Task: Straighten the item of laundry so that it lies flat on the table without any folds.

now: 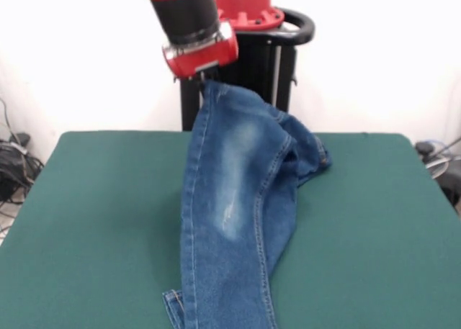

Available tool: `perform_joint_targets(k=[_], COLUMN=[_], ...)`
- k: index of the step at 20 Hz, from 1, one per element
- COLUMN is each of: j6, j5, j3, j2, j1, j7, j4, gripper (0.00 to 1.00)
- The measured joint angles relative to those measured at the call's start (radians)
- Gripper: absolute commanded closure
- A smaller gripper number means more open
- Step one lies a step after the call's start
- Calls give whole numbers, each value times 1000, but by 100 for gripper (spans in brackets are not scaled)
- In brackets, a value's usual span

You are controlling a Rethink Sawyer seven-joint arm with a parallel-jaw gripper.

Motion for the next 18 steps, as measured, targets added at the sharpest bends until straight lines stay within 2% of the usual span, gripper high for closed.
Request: perform_joint_targets(k=[6,11,18], j6=[0,0,2], j5=[99,147,151], j3=[-1,-2,-22], j2=[-152,-245,-341], j1=[14,22,58], j7=[0,0,0], j4=[44,59,59], gripper=[100,100,100])
